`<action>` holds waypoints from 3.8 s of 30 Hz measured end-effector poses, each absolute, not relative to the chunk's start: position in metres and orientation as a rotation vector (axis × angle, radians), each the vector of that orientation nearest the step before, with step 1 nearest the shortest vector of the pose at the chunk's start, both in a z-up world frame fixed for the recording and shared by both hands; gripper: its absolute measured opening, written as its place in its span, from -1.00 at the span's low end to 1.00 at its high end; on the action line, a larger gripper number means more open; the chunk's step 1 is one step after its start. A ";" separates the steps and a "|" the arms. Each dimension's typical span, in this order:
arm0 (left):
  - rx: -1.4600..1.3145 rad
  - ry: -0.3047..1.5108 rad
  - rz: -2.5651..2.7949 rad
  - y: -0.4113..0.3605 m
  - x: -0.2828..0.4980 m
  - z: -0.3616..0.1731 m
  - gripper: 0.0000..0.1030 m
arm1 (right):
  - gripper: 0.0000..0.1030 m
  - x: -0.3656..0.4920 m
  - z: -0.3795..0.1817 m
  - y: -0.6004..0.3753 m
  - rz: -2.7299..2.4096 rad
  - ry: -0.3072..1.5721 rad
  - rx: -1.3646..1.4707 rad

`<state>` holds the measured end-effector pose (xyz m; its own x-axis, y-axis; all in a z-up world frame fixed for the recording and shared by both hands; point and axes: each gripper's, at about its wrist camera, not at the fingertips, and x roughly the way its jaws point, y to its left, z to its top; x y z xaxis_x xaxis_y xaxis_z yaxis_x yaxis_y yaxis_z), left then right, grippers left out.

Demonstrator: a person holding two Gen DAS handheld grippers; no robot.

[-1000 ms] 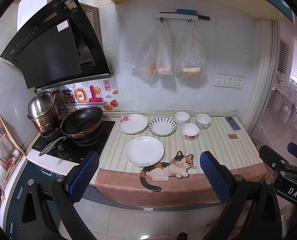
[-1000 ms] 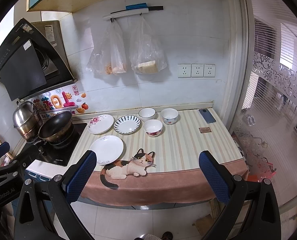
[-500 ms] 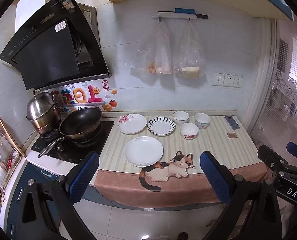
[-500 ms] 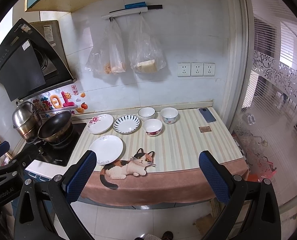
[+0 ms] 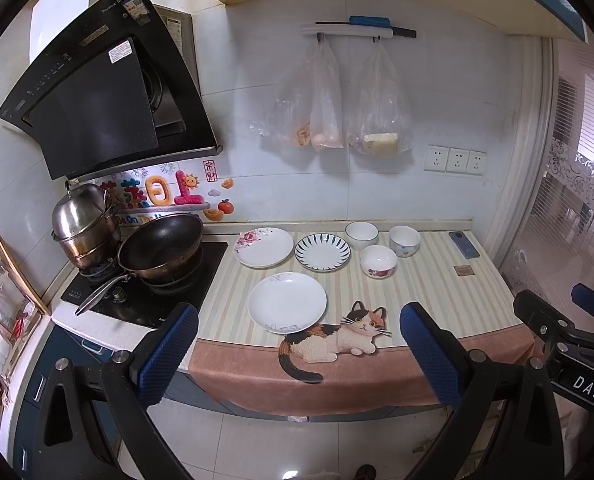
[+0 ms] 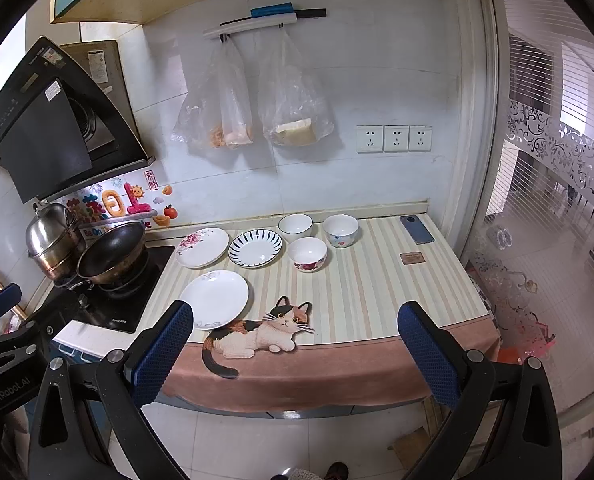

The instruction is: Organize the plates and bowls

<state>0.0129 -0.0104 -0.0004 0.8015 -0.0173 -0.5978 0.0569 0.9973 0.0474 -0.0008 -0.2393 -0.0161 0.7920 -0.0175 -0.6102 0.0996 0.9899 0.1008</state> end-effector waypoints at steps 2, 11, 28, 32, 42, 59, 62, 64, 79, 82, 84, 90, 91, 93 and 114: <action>0.064 0.640 -0.041 -0.012 0.014 -0.001 1.00 | 1.00 -0.001 -0.016 -0.239 -0.062 0.654 0.131; 0.070 0.642 -0.053 -0.011 0.024 -0.004 1.00 | 1.00 0.000 -0.017 -0.239 -0.063 0.655 0.132; 0.045 0.946 0.030 0.042 0.218 -0.160 0.96 | 1.00 0.208 -0.181 -0.214 0.152 0.990 0.304; -0.062 1.125 0.033 0.064 0.290 -0.227 0.75 | 1.00 0.292 -0.253 -0.204 0.220 1.101 0.326; -0.235 1.378 0.137 0.120 0.394 -0.356 0.32 | 0.67 0.449 -0.420 -0.160 0.342 1.420 0.368; -0.228 1.401 0.095 0.110 0.400 -0.384 -0.44 | -0.68 0.472 -0.452 -0.133 0.451 1.396 0.291; -0.222 1.384 0.076 0.099 0.396 -0.373 -0.44 | -0.68 0.471 -0.444 -0.144 0.442 1.388 0.289; -0.216 1.370 0.059 0.088 0.392 -0.364 -0.44 | -0.68 0.465 -0.438 -0.157 0.440 1.376 0.287; -0.170 1.355 -0.101 0.003 0.383 -0.364 -0.44 | -0.68 0.420 -0.409 -0.259 0.309 1.310 0.335; -0.148 1.363 -0.109 -0.008 0.382 -0.373 -0.44 | -0.68 0.415 -0.416 -0.269 0.291 1.314 0.341; -0.138 1.372 -0.115 -0.011 0.381 -0.377 -0.44 | -0.68 0.412 -0.421 -0.274 0.284 1.318 0.347; -0.092 1.385 -0.104 -0.022 0.385 -0.388 -0.44 | -0.68 0.408 -0.431 -0.280 0.269 1.319 0.359; -0.091 1.387 -0.102 -0.023 0.384 -0.389 -0.44 | -0.68 0.408 -0.433 -0.280 0.269 1.321 0.362; -0.092 1.390 -0.099 -0.026 0.387 -0.392 -0.44 | -0.68 0.407 -0.434 -0.280 0.269 1.320 0.363; -0.137 1.304 -0.039 -0.037 0.381 -0.341 -0.42 | -0.49 0.414 -0.409 -0.279 0.240 1.433 0.329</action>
<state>0.3808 -0.0368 -0.3411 0.2644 -0.1059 -0.9586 -0.0486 0.9912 -0.1230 0.4144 -0.2785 -0.4093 0.1262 0.3554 -0.9261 0.0347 0.9315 0.3622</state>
